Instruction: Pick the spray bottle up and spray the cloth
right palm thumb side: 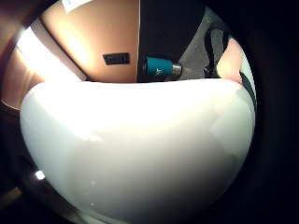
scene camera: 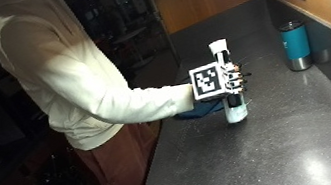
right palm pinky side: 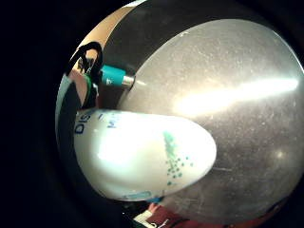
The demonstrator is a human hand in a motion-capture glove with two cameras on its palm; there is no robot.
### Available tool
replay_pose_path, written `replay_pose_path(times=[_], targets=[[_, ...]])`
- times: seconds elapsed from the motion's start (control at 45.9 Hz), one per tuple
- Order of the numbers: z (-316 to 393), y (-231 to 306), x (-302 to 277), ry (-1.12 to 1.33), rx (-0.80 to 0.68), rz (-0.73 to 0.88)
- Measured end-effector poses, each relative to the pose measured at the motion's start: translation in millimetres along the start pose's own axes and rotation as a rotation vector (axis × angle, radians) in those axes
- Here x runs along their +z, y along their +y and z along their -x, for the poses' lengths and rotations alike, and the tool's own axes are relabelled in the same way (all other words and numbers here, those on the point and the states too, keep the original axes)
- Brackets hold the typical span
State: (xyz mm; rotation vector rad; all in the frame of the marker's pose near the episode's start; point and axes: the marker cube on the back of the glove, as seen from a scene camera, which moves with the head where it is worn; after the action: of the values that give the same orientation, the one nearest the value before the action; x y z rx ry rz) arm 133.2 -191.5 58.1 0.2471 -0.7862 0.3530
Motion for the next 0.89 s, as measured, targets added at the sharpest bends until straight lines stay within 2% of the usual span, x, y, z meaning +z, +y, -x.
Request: replay_pose_path(times=[0.196, 0.436, 0.654, 0.785, 0.894], targets=[[27.1, -9.9, -10.2, 0.317, -0.116, 0.090], [88.0, -12.9, -11.6, 0.678, -0.245, 0.290], [160.7, -3.8, 6.4, 1.017, -0.326, 0.340], [183.7, 4.3, 10.2, 1.198, -0.424, 0.402], [192.6, 10.0, 25.1, 1.333, -0.450, 0.372]])
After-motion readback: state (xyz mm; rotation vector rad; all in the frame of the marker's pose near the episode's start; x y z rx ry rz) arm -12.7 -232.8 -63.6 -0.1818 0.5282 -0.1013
